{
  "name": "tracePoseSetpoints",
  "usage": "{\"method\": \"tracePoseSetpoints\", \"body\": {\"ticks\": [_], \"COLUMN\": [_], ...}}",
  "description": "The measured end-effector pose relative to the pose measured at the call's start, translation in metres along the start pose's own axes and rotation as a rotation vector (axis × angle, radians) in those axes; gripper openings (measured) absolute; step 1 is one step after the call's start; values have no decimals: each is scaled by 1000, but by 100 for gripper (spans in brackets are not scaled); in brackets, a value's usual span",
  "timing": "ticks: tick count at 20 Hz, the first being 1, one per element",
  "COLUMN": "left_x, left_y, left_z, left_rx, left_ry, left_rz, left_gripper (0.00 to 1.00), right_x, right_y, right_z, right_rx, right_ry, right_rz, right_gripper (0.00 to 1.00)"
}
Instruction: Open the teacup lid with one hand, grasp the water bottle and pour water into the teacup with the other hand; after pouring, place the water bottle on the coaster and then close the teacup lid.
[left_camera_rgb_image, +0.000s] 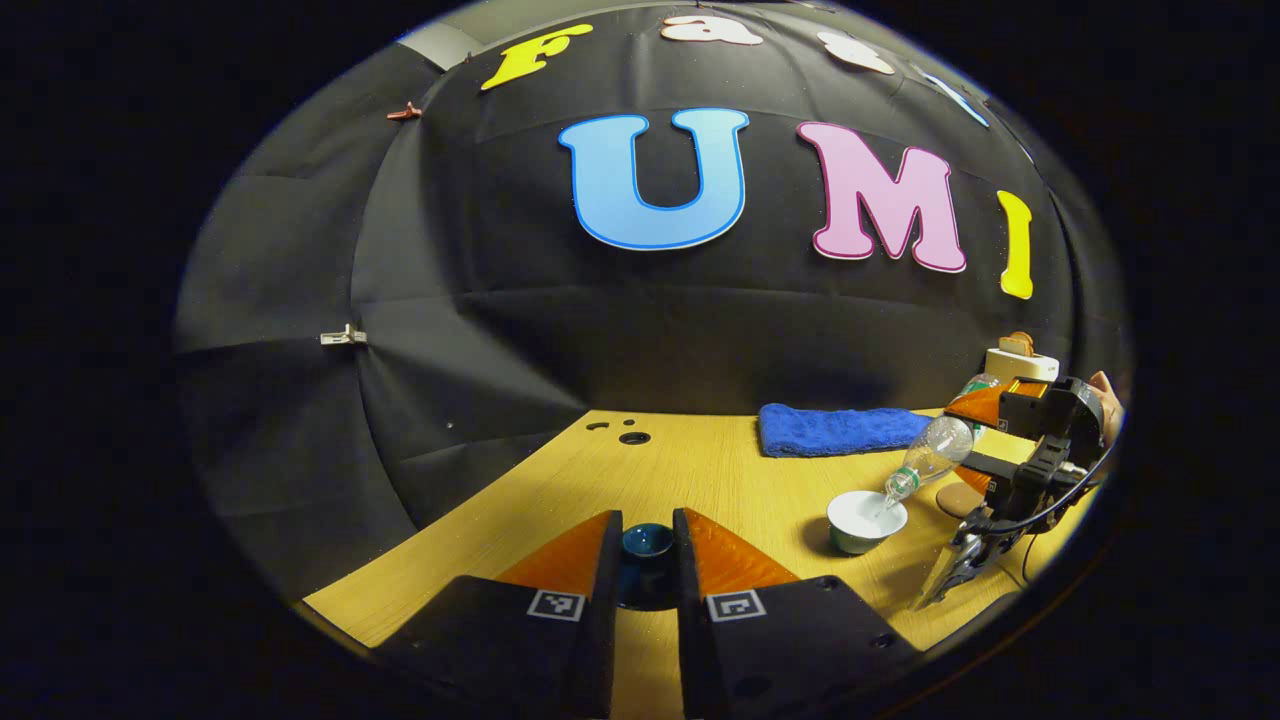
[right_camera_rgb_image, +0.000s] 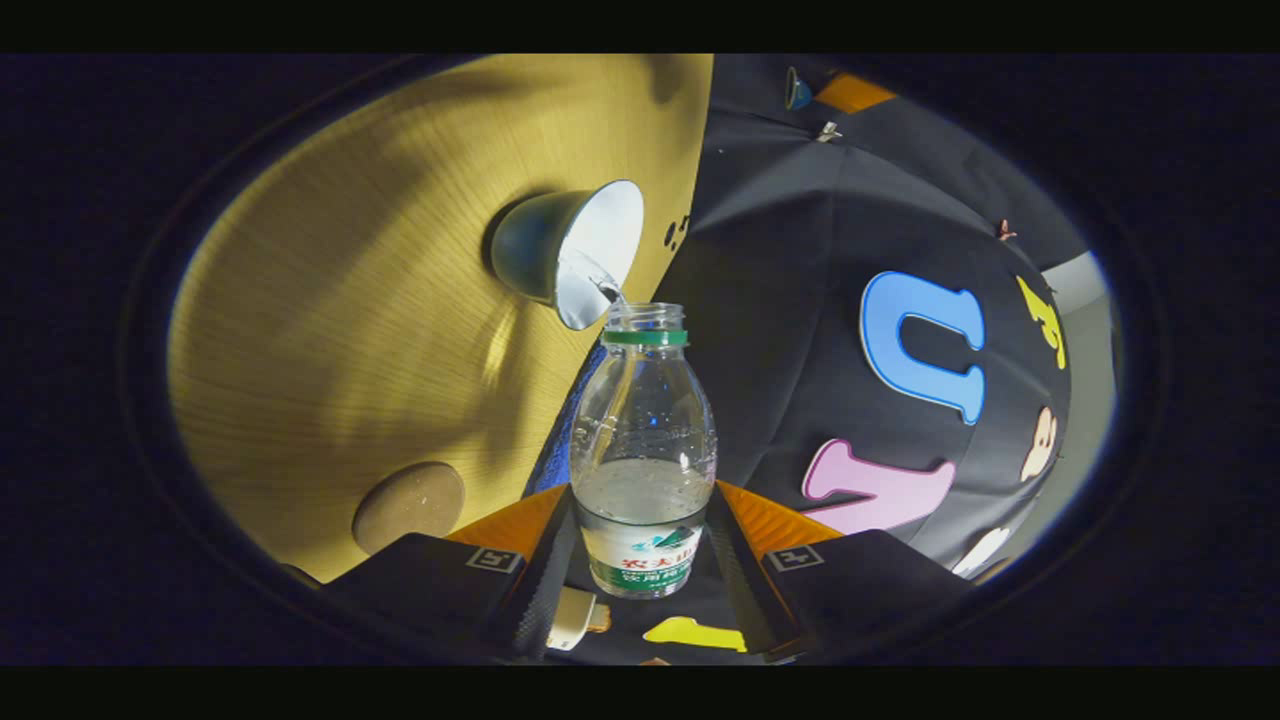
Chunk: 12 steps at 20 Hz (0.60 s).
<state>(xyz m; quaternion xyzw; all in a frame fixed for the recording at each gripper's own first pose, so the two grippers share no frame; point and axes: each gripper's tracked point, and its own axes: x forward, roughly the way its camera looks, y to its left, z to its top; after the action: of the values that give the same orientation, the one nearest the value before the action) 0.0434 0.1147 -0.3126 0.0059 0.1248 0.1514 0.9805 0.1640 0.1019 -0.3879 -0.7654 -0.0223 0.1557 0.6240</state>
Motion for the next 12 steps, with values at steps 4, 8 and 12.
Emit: {"method": "tracePoseSetpoints", "body": {"ticks": [4,8,12], "left_x": [-2,-5,-4], "left_y": [-1,2,4], "left_z": [-1,-4,-5], "left_rx": [0,-10,-27], "left_ry": [-2,0,-1], "left_rz": [-4,-3,5], "left_gripper": [30,30,30], "right_x": [2,4,7], "right_y": [-4,-4,-6], "right_z": [0,0,-1], "right_rx": [-35,-78,-128], "right_ry": [-5,6,6], "right_rz": [-14,-15,-22], "right_gripper": [73,73,73]}}
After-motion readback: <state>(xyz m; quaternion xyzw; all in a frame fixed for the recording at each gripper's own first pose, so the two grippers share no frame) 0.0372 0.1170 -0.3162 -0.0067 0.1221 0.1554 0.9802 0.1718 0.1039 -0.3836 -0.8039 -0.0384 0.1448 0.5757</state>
